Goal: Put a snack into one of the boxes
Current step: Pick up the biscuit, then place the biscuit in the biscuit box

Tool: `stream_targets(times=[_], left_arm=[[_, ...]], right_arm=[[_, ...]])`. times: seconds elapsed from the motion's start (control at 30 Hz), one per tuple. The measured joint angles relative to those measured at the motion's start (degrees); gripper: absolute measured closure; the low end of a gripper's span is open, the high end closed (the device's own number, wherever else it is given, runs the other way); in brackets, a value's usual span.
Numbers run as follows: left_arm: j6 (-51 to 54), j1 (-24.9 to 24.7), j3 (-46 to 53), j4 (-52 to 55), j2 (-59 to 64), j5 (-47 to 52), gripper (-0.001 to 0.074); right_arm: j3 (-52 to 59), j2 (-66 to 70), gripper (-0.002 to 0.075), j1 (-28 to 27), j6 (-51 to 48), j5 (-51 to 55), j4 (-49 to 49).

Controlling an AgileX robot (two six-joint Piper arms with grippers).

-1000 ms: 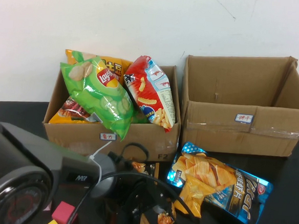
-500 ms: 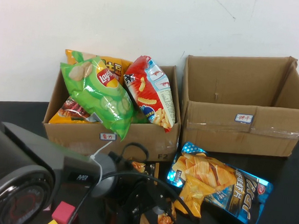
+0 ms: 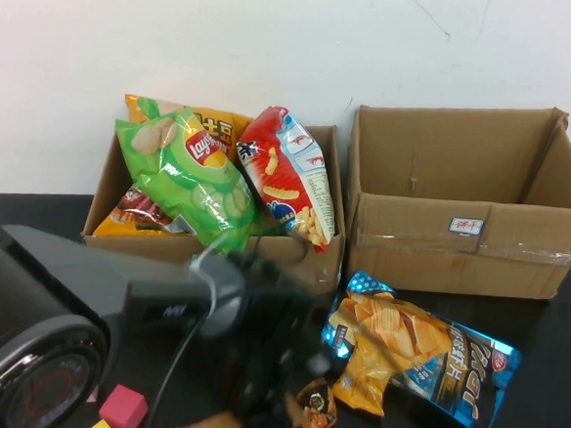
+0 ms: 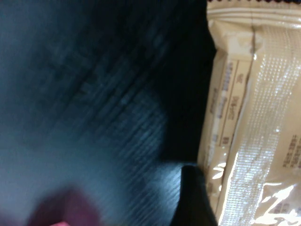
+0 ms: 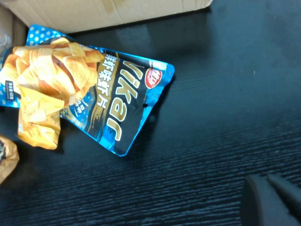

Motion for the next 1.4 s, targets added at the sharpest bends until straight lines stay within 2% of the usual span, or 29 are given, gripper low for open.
stream_targets(times=[0.2,0.3,0.47,0.6,0.87,1.1,1.27,1.4], left_arm=[[1.4,0.0,-17.6,0.0,0.0,13.6,0.0299],[3.4,0.0,-28.1,0.0,0.0,16.5,0.0299],[4.5,0.0,-43.9,1.0,0.1,11.9,0.0299],[4.5,0.0,-51.4,1.1,0.1,6.1,0.0299],[4.5,0.0,-54.3,1.2,0.4,-3.6,0.0299],[4.5,0.1,-54.4,1.1,3.5,-17.6,0.0299],[4.7,1.8,-54.4,0.7,8.8,-24.8,0.0299],[4.7,3.5,-54.4,0.6,11.7,-26.7,0.0299]], right_arm=[[0.0,0.0,0.0727,0.0,0.0,-0.1,0.0],[0.0,0.0,0.0727,0.0,0.0,-0.1,0.4],[0.0,0.0,0.0727,0.0,0.0,-0.1,1.0],[0.0,0.0,0.0727,0.0,0.0,-0.1,1.4],[0.0,0.0,0.0727,0.0,0.0,-0.1,1.5],[0.0,0.0,0.0727,0.0,0.0,-0.1,1.5],[0.0,0.0,0.0727,0.0,0.0,-0.1,1.5],[0.0,0.1,0.0727,0.0,-0.4,-0.2,1.5]])
